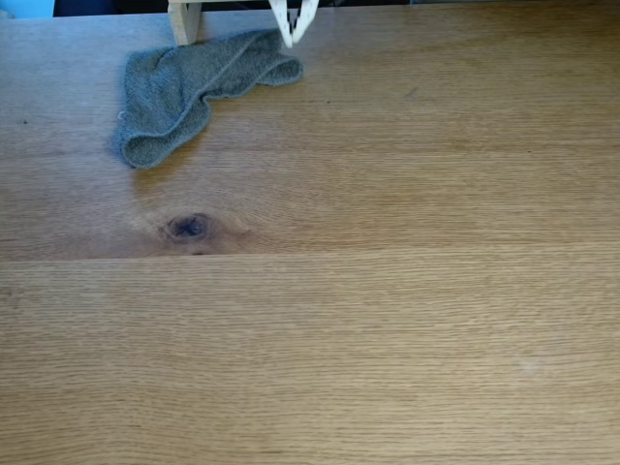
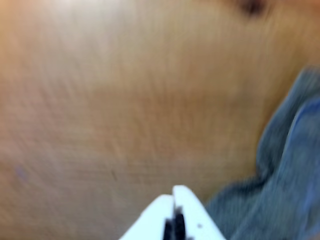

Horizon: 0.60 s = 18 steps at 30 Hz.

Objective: Clean the area in front of the robot

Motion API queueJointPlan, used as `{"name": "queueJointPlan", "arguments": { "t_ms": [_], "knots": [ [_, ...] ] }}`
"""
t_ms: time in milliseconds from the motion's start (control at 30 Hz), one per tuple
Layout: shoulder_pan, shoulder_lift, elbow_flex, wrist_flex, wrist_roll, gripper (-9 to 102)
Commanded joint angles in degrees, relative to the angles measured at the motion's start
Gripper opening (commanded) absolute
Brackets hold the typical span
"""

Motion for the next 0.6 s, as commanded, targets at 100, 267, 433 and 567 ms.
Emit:
{"name": "queueJointPlan", "arguments": {
  "t_ms": [100, 267, 433, 567],
  "knots": [
    [6.4, -15.6, -21.4, 0.2, 7.9, 0],
    [11.2, -22.9, -34.0, 2.6, 7.5, 0],
    [17.8, -28.1, -41.0, 2.9, 6.2, 22],
    [25.0, -31.7, -42.1, 2.2, 5.5, 33]
  ]
}}
